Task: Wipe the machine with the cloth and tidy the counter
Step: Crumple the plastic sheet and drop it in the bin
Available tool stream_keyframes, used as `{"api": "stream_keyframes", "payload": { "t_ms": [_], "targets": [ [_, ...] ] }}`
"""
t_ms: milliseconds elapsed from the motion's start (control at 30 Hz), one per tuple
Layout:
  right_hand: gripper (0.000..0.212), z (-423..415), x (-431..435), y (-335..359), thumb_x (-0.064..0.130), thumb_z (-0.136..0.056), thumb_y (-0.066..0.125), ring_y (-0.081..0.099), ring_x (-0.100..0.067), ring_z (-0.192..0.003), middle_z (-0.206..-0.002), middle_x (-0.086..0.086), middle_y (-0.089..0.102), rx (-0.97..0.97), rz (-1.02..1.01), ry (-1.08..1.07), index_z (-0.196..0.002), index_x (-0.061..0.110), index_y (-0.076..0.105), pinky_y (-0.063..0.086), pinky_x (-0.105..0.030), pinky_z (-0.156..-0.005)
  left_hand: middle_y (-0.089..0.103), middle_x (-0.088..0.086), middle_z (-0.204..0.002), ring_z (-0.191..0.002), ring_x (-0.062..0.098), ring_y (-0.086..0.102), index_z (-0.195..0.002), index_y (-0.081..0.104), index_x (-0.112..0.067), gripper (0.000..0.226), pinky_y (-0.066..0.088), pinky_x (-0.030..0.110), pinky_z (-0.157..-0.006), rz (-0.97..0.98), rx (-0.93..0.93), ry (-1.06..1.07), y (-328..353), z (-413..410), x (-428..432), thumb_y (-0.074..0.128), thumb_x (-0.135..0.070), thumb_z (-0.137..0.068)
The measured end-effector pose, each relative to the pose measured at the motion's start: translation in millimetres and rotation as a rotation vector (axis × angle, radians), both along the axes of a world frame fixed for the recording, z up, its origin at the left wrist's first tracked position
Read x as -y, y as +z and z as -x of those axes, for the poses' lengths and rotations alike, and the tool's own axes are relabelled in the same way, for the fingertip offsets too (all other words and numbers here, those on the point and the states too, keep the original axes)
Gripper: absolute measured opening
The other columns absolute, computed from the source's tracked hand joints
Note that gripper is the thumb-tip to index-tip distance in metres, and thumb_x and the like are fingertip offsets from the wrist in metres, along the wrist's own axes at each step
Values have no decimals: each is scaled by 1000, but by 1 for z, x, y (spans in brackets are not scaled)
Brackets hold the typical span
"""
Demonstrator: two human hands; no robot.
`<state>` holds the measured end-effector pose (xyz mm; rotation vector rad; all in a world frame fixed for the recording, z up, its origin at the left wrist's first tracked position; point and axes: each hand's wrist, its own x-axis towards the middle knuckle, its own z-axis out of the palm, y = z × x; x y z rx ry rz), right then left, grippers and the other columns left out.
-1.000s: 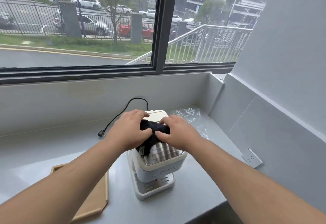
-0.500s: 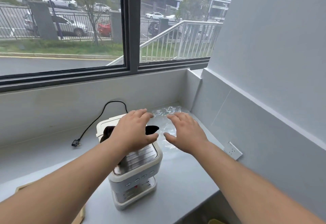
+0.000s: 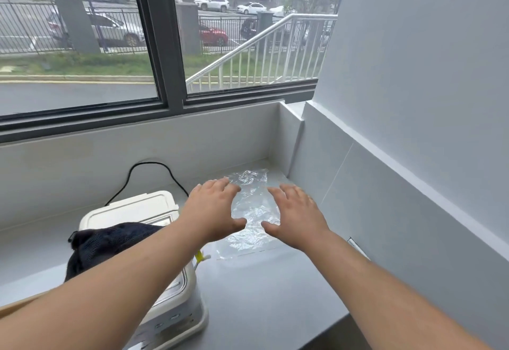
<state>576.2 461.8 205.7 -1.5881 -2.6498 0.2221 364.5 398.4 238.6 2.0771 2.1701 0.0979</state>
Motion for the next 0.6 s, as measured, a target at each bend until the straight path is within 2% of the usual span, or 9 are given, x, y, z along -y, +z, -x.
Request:
{"api": "stream_keyframes", "payload": {
  "t_ms": [233, 600],
  "targets": [
    [97, -16, -52, -40, 69, -86, 60, 12, -33, -158, -172, -4, 16, -21, 65, 30, -163, 34, 13, 17, -53, -127, 24, 0, -171, -154, 25, 27, -158, 30, -35, 96, 26, 49, -124, 84, -26, 96, -35, -24, -56, 63, -70, -76],
    [99, -12, -101, -96, 70, -85, 59, 10, -34, -158, -173, -5, 12, -25, 152, 106, -163, 34, 10, 14, -53, -127, 21, 1, -172, -153, 27, 28, -159, 28, -34, 98, 27, 50, -123, 212, -9, 208, -88, -38, -97, 69, -65, -75]
  ]
}}
